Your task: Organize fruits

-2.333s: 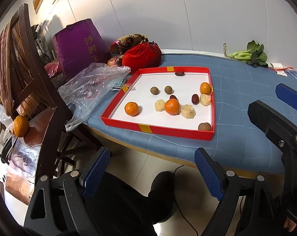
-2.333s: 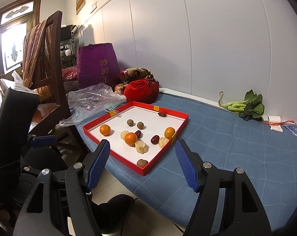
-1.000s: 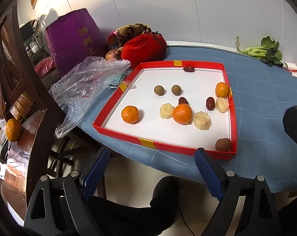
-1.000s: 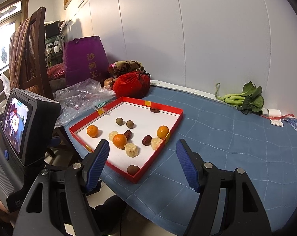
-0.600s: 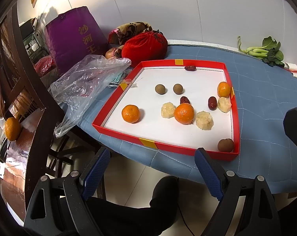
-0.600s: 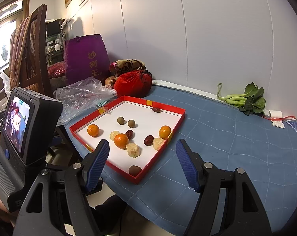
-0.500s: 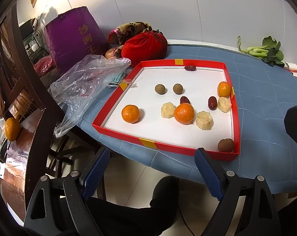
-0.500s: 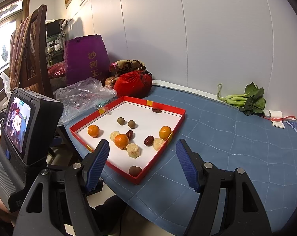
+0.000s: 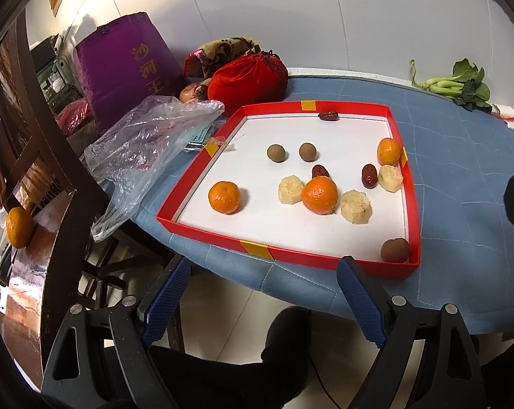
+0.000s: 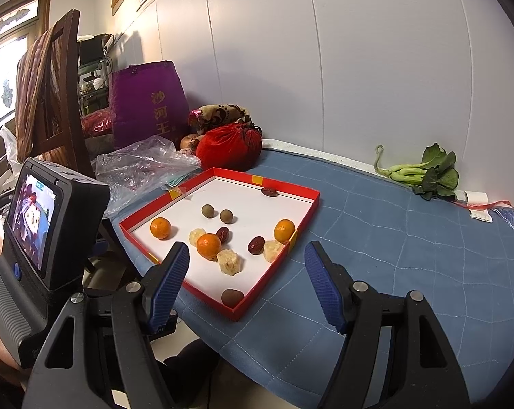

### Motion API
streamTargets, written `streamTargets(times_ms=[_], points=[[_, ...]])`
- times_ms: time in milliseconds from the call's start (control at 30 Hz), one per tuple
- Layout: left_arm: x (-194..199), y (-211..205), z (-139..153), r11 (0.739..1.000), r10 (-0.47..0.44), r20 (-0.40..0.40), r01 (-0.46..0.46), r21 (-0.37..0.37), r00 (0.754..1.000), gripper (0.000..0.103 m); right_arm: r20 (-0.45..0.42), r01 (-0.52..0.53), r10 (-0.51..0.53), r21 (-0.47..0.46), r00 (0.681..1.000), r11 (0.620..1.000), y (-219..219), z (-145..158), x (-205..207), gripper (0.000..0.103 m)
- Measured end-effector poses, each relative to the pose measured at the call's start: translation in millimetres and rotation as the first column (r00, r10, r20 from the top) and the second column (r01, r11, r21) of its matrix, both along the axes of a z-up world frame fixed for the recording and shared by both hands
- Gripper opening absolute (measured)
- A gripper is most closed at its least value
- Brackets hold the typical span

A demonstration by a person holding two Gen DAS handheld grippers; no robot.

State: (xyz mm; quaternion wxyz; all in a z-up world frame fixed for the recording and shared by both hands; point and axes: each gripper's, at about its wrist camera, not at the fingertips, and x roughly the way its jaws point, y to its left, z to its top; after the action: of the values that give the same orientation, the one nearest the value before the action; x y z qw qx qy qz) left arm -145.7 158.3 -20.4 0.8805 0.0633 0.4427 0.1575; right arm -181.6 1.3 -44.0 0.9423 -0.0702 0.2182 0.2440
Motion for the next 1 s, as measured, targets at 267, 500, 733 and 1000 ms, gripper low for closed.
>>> streamTargets(times_ms=[267,500,733,1000], points=[[8.0,1.2,-8.0,1.000,-0.001,0.013,0.002,-0.019,1.000,0.089,-0.003,0.006,-0.006,-0.013,1.000,1.000,0.0,-2.2,0.5,0.070],[6.3,10.7,-7.4,0.998,0.031,0.021,-0.030,-0.058,0.999,0.089,-0.003,0.009,-0.009,-0.016,1.000,1.000,-0.8,-2.7,0.5,0.070],[0.5,10.5,-1.2,0.998,0.020,0.065,-0.016,-0.058,0.998,0.089,-0.004,0.003,-0.003,-0.012,1.000,1.000,1.3,-3.3,0.9,0.070],[-1.1,14.2,1.0,0.998,0.017,0.075,-0.012,-0.061,0.997,0.089,0.008,-0.001,0.001,-0.010,1.000,1.000,10.9,1.0,0.4,0.070]])
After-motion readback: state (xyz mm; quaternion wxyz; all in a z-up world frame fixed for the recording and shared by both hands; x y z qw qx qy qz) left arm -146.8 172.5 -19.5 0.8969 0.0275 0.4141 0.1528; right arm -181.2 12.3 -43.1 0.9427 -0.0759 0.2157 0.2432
